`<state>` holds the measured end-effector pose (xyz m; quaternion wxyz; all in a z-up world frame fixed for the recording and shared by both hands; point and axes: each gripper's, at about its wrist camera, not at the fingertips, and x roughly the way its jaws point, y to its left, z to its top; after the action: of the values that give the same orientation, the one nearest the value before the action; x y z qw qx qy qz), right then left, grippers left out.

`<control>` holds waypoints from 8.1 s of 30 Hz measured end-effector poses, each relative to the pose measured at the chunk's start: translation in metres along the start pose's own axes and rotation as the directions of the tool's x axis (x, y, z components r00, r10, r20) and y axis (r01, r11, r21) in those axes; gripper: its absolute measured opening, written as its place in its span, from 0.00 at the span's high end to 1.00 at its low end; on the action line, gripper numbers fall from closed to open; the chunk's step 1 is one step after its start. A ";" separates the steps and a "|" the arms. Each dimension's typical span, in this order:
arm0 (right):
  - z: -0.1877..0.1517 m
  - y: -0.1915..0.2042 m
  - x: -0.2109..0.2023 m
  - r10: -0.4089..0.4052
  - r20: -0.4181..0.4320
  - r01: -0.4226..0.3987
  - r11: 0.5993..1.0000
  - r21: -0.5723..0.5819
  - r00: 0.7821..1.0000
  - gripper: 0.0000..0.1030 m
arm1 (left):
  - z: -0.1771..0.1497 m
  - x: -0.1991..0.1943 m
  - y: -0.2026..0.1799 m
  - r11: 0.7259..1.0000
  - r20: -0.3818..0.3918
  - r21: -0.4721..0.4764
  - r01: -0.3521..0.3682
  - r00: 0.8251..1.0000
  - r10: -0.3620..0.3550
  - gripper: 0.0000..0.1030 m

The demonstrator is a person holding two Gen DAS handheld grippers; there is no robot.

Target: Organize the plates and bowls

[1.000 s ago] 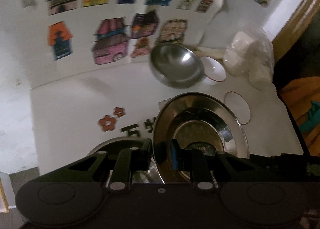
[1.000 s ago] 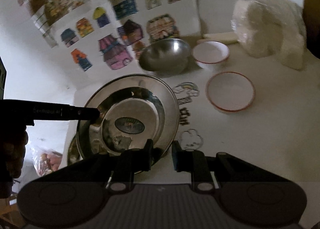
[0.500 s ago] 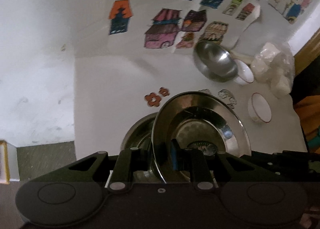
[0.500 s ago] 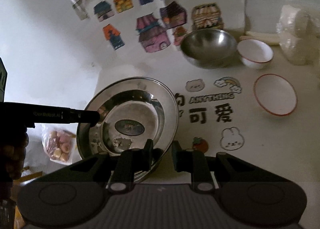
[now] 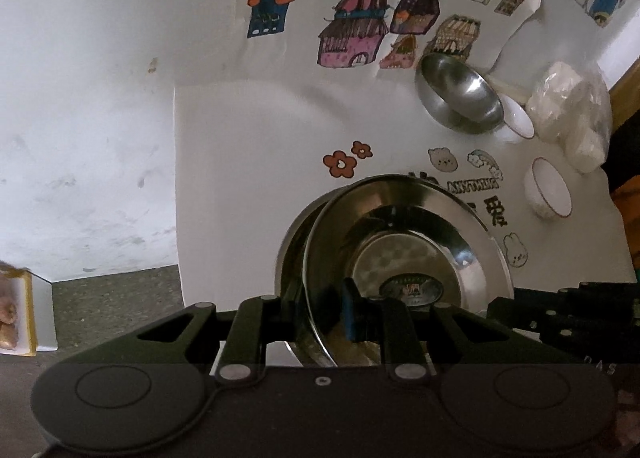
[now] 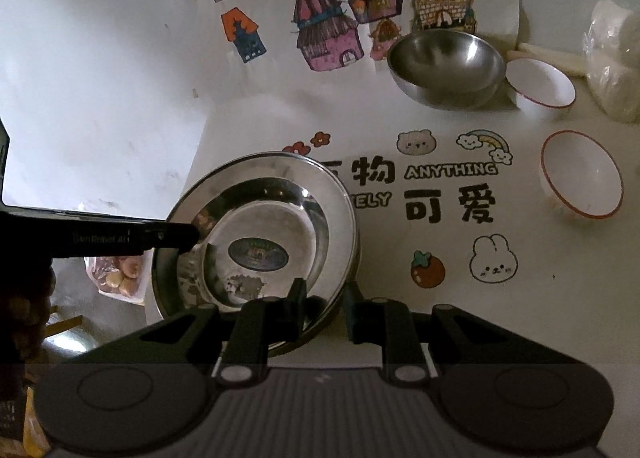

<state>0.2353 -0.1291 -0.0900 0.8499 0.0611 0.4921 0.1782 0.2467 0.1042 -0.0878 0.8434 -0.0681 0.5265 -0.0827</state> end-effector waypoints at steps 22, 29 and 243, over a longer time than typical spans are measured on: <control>0.000 0.005 0.010 -0.028 -0.040 0.028 1.000 0.014 0.999 0.78 | -0.003 0.012 -0.004 0.995 -0.025 0.091 -0.037 0.999 0.040 0.77; 0.001 0.006 0.013 -0.039 -0.049 0.040 0.999 0.006 0.998 0.78 | -0.002 0.013 -0.008 0.995 -0.027 0.087 -0.051 0.998 0.053 0.77; 0.032 -0.285 -0.084 -0.023 0.115 0.027 0.999 -0.031 0.993 0.01 | 0.074 0.083 -0.259 0.941 -0.006 -0.263 -0.211 0.976 0.218 0.01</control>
<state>0.2938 -0.4216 -0.0851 0.8799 0.0512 0.4401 0.1718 0.3318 -0.1645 -0.0759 0.8369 -0.1223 0.5274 0.0809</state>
